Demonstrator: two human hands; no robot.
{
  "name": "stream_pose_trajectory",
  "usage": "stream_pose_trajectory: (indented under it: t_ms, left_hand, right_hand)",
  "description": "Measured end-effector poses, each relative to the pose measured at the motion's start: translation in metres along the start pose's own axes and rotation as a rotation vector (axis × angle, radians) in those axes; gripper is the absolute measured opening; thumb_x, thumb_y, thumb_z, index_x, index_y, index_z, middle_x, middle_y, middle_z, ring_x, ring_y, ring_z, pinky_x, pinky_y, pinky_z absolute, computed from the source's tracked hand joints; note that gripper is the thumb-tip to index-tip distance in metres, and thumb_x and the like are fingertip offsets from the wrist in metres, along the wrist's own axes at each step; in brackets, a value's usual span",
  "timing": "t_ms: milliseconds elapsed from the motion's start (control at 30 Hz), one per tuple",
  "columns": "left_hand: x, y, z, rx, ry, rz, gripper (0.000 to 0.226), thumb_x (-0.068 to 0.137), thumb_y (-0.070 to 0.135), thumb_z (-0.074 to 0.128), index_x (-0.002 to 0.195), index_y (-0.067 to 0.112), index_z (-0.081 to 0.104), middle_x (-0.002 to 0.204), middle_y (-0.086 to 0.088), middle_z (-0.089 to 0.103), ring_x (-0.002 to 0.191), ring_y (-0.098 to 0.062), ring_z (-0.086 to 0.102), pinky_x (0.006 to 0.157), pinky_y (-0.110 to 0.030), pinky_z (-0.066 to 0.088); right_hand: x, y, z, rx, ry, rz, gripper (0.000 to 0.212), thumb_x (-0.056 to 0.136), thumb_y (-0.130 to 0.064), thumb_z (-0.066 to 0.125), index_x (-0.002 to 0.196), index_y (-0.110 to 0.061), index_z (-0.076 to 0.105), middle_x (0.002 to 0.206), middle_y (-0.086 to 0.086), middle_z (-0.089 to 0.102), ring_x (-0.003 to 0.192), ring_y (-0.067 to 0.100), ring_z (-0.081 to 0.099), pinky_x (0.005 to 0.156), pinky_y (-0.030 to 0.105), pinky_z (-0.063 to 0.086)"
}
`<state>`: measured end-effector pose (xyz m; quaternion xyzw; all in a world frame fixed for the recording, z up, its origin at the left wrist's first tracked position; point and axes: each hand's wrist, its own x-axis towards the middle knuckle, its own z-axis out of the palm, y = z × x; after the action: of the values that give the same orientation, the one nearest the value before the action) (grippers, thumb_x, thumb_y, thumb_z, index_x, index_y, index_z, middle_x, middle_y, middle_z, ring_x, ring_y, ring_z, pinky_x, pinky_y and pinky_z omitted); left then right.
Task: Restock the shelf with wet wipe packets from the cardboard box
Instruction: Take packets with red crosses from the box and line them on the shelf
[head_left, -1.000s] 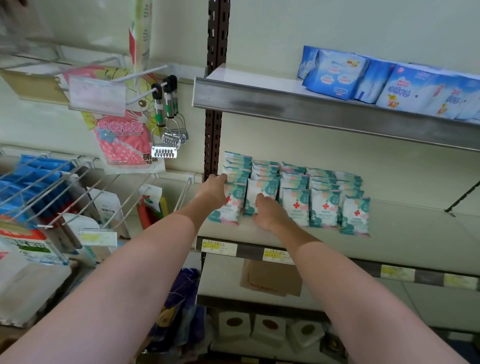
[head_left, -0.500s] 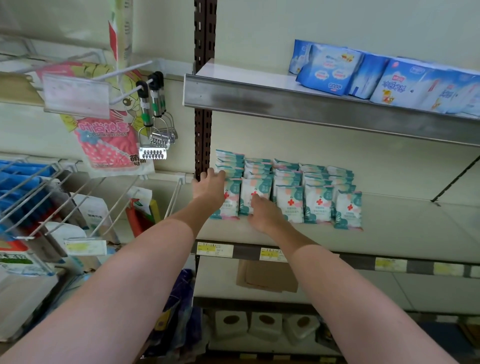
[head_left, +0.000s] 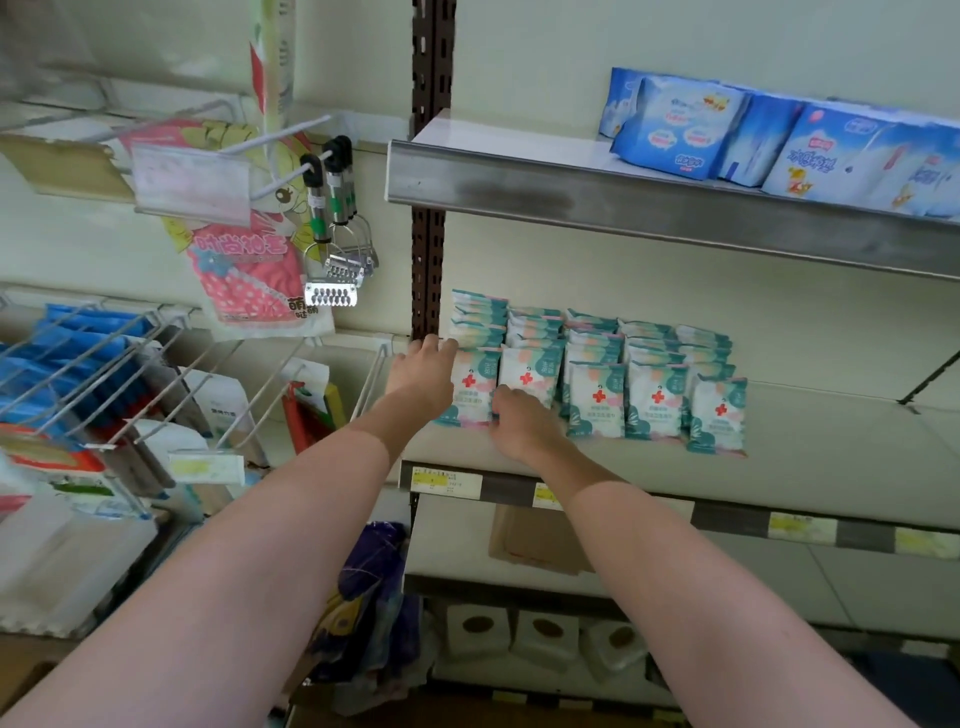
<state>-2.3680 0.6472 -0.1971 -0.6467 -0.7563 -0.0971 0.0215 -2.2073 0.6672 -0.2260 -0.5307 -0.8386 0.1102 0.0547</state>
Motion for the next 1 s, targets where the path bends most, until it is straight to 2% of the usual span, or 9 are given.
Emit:
stream_pose_trajectory:
  t_ms: [67,200,400,533,700,800,900,1000]
  left_hand:
    - [-0.011,-0.006,-0.001,0.007,-0.02,-0.026,0.047,0.089,0.017,0.059,0.134,0.016,0.044,0.131,-0.009,0.049,0.123,-0.03,0.046,0.102,-0.043,0.04]
    - [-0.039,-0.013,-0.003,0.047,-0.062,-0.088,0.034,0.09,0.016,0.051,0.124,0.014,0.05,0.127,-0.01,0.052,0.119,-0.031,0.048,0.099,-0.043,0.041]
    - [-0.105,-0.027,-0.012,0.031,-0.074,-0.237,0.019,0.087,0.009,0.046,0.103,0.018,0.05,0.104,-0.006,0.063,0.093,-0.03,0.06,0.078,-0.039,0.04]
    - [-0.151,-0.034,-0.012,0.025,-0.112,-0.354,0.027,0.09,0.01,0.045,0.113,0.018,0.055,0.112,-0.004,0.058,0.108,-0.027,0.056,0.086,-0.042,0.04]
    - [-0.207,-0.013,0.001,0.077,-0.014,-0.27,0.032,0.09,0.014,0.05,0.122,0.013,0.052,0.124,-0.008,0.051,0.117,-0.031,0.049,0.088,-0.04,0.04]
    - [-0.248,-0.015,0.009,0.087,-0.166,-0.357,0.036,0.089,0.013,0.051,0.126,0.012,0.049,0.122,-0.012,0.052,0.113,-0.033,0.051,0.088,-0.044,0.043]
    - [-0.29,-0.029,0.018,0.09,-0.283,-0.442,0.027,0.09,0.013,0.048,0.116,0.012,0.051,0.113,-0.013,0.055,0.104,-0.034,0.055,0.073,-0.04,0.04]
    - [-0.328,-0.044,0.03,0.046,-0.332,-0.547,0.016,0.093,0.017,0.045,0.107,0.015,0.052,0.11,-0.01,0.057,0.099,-0.033,0.057,0.074,-0.04,0.044]
  right_hand:
    - [-0.004,-0.009,0.002,0.003,0.013,-0.041,0.029,0.097,-0.032,0.055,0.118,-0.013,0.051,0.109,0.008,0.059,0.102,0.027,0.057,0.077,0.038,0.048]
    - [-0.019,-0.017,0.004,-0.019,-0.021,-0.124,0.015,0.095,-0.018,0.049,0.109,-0.012,0.05,0.105,0.01,0.056,0.099,0.029,0.055,0.072,0.037,0.045]
    - [-0.04,-0.035,-0.002,0.049,-0.077,-0.239,0.015,0.095,-0.017,0.051,0.109,-0.011,0.051,0.109,0.01,0.056,0.096,0.029,0.056,0.075,0.039,0.047]
    - [-0.069,-0.063,0.009,0.15,-0.094,-0.345,0.015,0.093,-0.02,0.056,0.106,-0.013,0.052,0.108,0.009,0.058,0.099,0.03,0.057,0.082,0.042,0.05]
    - [-0.115,-0.083,0.045,0.117,-0.232,-0.429,0.015,0.094,-0.022,0.056,0.109,-0.018,0.053,0.112,0.007,0.06,0.1,0.03,0.059,0.076,0.036,0.047]
    - [-0.136,-0.088,0.07,0.087,-0.308,-0.404,0.018,0.096,-0.022,0.053,0.113,-0.02,0.054,0.111,0.004,0.059,0.099,0.027,0.059,0.08,0.037,0.051]
    - [-0.158,-0.091,0.094,0.046,-0.35,-0.452,0.013,0.096,-0.025,0.054,0.106,-0.018,0.051,0.104,0.006,0.056,0.092,0.027,0.058,0.08,0.042,0.053]
    - [-0.175,-0.101,0.11,0.06,-0.383,-0.494,0.013,0.095,-0.024,0.057,0.099,-0.017,0.047,0.096,0.003,0.054,0.091,0.026,0.058,0.078,0.04,0.053]
